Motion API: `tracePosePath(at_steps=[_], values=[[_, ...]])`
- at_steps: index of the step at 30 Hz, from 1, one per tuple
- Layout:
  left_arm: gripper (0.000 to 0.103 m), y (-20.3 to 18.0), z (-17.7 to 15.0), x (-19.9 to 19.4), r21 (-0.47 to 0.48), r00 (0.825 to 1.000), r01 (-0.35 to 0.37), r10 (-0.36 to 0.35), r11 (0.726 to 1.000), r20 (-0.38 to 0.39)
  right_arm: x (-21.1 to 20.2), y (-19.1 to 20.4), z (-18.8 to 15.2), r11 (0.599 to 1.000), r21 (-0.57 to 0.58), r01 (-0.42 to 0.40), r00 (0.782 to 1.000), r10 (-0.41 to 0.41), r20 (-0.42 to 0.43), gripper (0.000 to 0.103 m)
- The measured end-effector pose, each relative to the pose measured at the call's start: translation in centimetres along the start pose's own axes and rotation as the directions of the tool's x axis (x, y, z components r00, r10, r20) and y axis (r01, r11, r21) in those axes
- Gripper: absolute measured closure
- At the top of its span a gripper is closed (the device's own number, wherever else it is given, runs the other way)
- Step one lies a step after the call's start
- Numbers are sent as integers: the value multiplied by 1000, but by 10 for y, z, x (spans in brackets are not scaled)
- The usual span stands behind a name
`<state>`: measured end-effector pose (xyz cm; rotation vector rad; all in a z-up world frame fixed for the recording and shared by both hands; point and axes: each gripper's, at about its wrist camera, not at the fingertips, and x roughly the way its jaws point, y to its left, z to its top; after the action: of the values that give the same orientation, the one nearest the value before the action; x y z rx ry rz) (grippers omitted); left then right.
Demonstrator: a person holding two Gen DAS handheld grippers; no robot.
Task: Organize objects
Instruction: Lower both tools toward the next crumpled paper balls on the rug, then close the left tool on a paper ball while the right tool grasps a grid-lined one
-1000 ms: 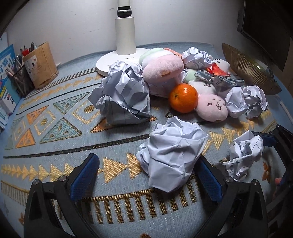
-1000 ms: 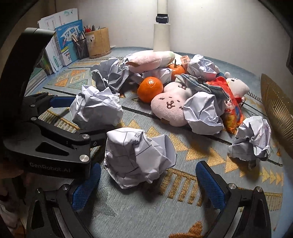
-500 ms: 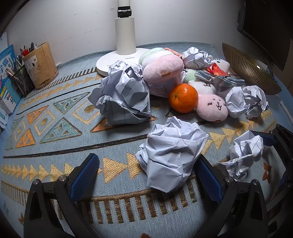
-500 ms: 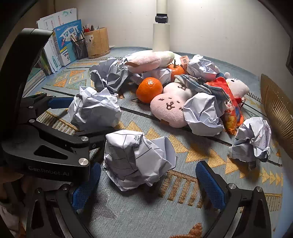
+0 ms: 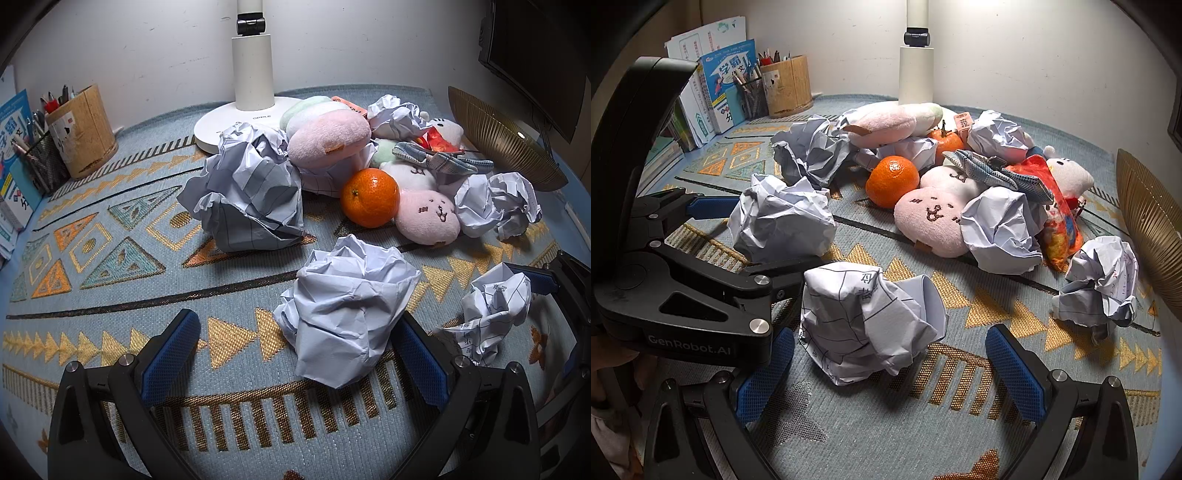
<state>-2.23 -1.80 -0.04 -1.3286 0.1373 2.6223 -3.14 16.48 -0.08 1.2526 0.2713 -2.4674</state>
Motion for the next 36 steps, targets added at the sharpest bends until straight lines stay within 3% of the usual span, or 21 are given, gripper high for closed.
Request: tracePosePath(at_steps=[36], values=[[0,-1,1,-2,3,1000,-2,2,1000,-1,6,4,8,1000,17,9,1000,-9,2,0]])
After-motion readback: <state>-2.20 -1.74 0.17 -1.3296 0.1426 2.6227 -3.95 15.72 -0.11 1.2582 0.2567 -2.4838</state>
